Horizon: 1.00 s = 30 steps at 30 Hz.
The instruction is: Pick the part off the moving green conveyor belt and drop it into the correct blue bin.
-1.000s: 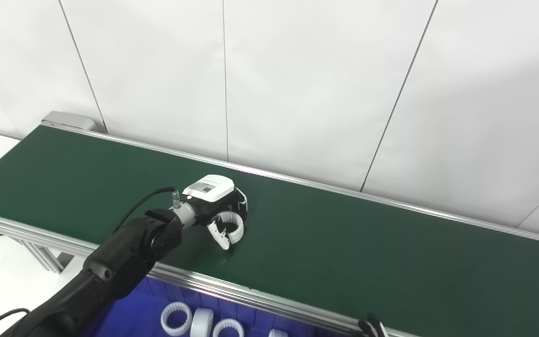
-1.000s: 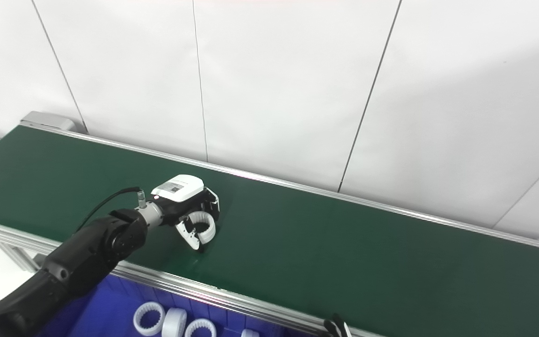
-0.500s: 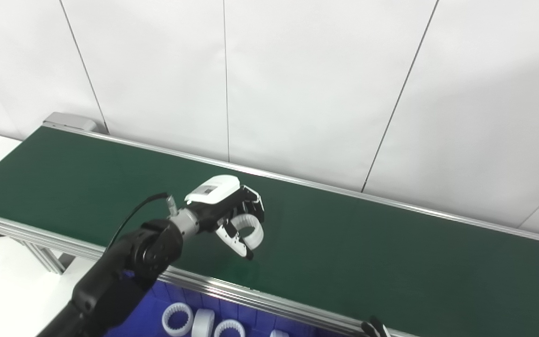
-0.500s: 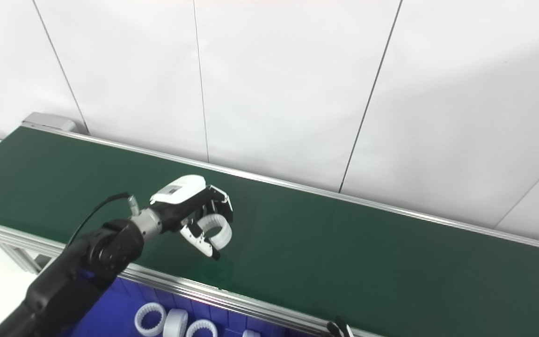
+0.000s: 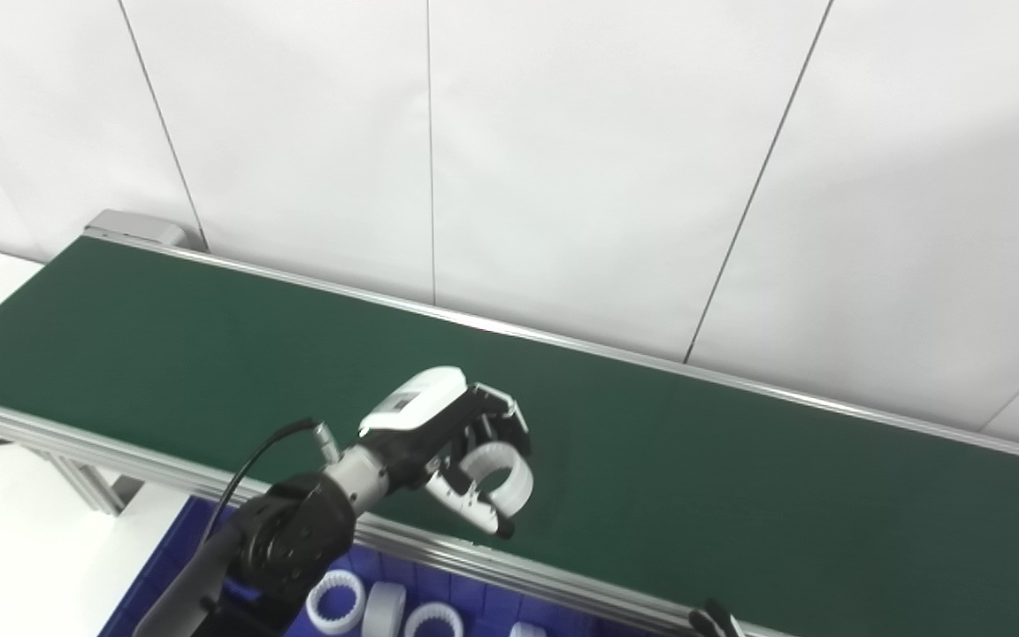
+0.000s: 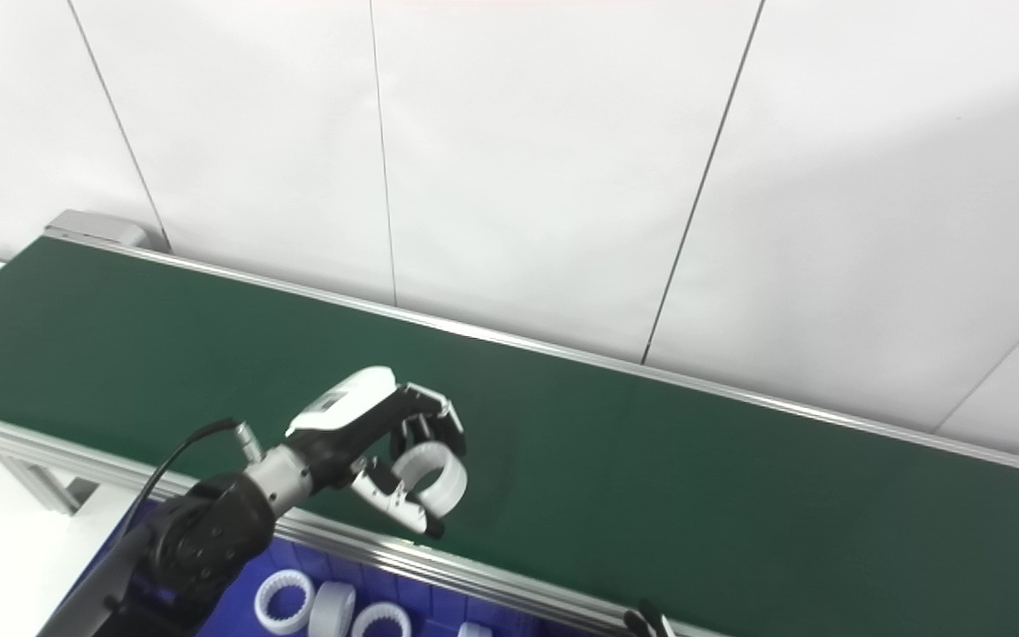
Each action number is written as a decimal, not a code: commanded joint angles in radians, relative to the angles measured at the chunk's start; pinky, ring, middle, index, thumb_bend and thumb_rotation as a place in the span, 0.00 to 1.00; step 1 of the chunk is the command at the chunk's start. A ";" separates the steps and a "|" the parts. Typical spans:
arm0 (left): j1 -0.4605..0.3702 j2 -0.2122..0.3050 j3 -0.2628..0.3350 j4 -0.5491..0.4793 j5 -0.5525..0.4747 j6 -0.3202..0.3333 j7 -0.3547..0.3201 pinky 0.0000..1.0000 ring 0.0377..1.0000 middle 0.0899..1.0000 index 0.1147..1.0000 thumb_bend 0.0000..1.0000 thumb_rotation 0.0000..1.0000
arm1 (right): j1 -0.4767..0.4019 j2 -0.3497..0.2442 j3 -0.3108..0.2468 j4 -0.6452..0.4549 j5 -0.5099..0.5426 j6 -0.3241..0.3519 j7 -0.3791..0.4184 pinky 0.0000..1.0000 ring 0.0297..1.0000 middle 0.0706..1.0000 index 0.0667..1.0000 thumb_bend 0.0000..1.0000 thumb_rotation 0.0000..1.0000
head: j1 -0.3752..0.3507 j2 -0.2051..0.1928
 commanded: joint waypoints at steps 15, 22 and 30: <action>0.215 -0.079 0.027 -0.113 -0.025 0.012 0.071 0.36 0.40 0.46 0.46 0.47 0.00 | 0.017 -0.022 -0.008 -0.102 0.014 -0.030 0.013 0.73 0.81 0.86 0.90 0.54 0.76 | -0.049 0.138; 0.295 -0.081 0.047 -0.155 -0.080 0.007 0.081 0.37 0.42 0.45 0.44 0.48 0.00 | 0.042 -0.042 -0.022 -0.173 0.033 0.019 0.022 0.74 0.82 0.86 0.91 0.55 0.73 | -0.040 0.209; 0.364 -0.099 0.055 -0.188 -0.098 0.034 0.106 0.38 0.44 0.46 0.43 0.48 0.00 | 0.056 -0.078 -0.051 -0.228 0.085 0.067 0.054 0.75 0.83 0.87 0.91 0.54 0.70 | -0.004 0.266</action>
